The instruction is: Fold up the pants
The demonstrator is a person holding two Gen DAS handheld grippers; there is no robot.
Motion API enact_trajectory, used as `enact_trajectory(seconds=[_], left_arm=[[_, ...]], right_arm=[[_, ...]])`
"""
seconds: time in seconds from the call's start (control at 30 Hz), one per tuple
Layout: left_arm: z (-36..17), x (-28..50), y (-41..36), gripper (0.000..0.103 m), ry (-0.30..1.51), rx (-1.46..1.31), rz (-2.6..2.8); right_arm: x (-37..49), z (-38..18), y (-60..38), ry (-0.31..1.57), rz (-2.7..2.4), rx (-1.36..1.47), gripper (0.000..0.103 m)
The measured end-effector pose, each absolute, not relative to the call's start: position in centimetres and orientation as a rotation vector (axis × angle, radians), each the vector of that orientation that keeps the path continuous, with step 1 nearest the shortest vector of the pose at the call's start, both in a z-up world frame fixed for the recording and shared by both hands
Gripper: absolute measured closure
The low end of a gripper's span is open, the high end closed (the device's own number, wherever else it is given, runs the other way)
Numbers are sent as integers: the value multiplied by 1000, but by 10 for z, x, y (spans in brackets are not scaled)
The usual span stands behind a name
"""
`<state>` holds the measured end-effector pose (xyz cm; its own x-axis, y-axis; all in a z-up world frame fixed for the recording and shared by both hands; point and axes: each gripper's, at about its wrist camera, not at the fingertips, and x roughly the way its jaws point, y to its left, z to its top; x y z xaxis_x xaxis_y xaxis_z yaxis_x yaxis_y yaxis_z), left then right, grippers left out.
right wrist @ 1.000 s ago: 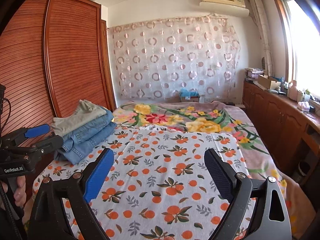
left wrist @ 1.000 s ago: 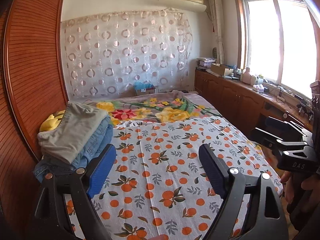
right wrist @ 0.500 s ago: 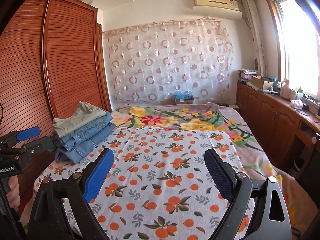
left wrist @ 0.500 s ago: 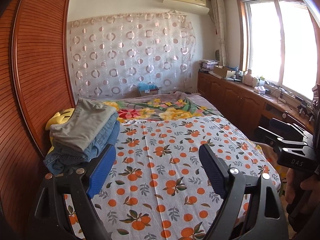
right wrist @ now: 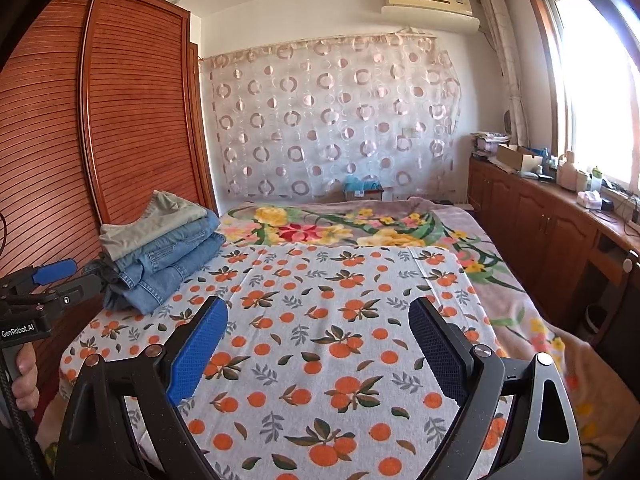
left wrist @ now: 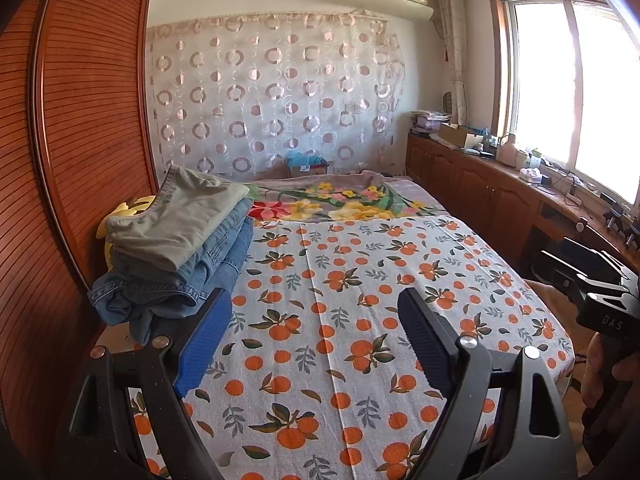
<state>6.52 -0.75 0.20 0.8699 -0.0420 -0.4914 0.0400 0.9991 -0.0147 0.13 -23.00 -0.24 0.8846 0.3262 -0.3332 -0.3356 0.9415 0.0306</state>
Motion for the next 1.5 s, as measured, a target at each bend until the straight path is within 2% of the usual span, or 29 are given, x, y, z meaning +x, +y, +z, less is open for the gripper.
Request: enact_trajectory(seconds=[1.5], left_arm=[[5, 61, -13, 17, 505, -3, -45]], right_arm=[[6, -12, -239, 332, 363, -35, 10]])
